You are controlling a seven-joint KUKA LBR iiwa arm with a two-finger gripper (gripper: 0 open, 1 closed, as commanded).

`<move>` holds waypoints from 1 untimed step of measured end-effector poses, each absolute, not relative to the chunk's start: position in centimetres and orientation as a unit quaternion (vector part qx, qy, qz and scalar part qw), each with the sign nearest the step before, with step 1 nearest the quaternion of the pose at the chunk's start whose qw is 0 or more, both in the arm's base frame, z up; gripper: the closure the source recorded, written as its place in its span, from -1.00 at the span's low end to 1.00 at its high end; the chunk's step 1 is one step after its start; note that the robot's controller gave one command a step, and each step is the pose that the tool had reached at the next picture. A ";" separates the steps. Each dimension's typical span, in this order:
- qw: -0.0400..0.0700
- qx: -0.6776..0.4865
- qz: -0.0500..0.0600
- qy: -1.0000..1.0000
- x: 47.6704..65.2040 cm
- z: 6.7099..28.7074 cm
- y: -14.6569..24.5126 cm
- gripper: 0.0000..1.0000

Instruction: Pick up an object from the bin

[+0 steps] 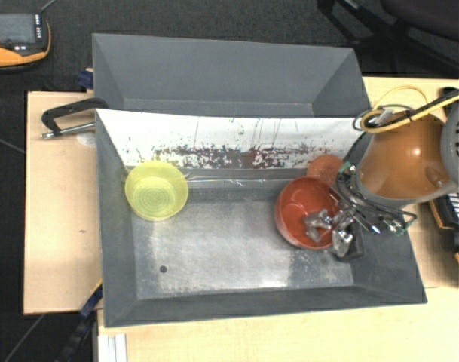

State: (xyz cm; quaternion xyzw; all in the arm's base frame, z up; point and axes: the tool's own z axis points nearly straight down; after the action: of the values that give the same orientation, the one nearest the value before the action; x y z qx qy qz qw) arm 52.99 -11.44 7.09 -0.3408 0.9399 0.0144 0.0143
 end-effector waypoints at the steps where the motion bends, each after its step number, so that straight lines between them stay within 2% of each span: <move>1: 0.017 -0.342 0.021 0.939 57.0 7.3 -14.8 1.00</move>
Offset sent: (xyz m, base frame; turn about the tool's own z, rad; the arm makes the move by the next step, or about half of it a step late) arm 0.0367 -0.0394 -0.0009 -0.0112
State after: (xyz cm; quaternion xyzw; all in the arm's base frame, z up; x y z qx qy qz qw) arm 57.02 -14.83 7.30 -0.3421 0.9393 0.0205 0.0174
